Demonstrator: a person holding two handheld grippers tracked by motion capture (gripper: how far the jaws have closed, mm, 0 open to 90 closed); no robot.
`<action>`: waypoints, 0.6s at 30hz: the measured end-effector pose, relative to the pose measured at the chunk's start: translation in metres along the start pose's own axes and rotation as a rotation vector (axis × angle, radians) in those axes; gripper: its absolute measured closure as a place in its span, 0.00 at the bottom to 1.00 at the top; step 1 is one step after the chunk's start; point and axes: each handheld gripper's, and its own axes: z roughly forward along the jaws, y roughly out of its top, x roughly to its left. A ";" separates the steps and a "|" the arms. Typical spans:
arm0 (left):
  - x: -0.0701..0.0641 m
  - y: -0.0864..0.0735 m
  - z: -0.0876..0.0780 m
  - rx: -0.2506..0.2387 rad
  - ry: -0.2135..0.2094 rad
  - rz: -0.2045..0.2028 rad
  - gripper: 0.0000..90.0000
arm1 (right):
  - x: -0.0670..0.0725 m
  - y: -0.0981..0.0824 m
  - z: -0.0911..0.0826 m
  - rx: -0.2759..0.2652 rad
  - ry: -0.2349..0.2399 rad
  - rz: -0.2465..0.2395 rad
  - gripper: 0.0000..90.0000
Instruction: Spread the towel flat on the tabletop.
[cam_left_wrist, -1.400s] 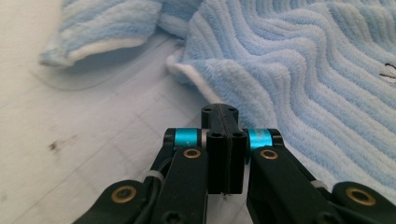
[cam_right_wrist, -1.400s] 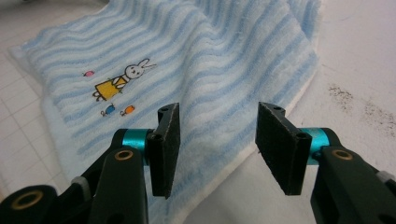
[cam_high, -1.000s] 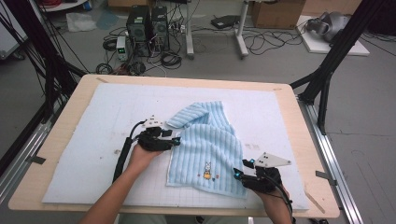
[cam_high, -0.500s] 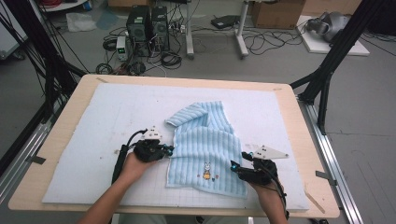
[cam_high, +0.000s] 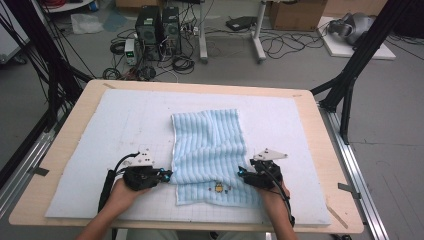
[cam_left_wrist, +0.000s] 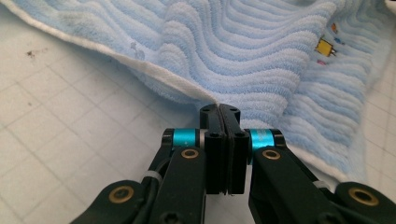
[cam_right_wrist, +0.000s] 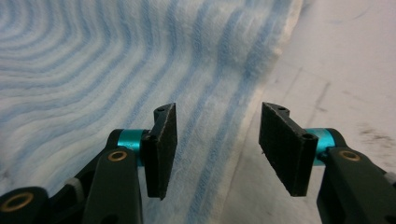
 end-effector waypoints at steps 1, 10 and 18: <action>-0.001 -0.002 -0.002 -0.001 -0.001 -0.002 0.98 | 0.001 0.000 0.003 0.007 0.011 -0.003 0.56; -0.005 -0.011 -0.010 -0.006 -0.041 -0.006 0.98 | 0.013 -0.006 -0.005 0.065 0.144 -0.093 0.95; -0.004 -0.009 -0.014 -0.047 -0.058 -0.026 0.86 | 0.020 -0.022 -0.031 0.117 0.196 -0.145 0.95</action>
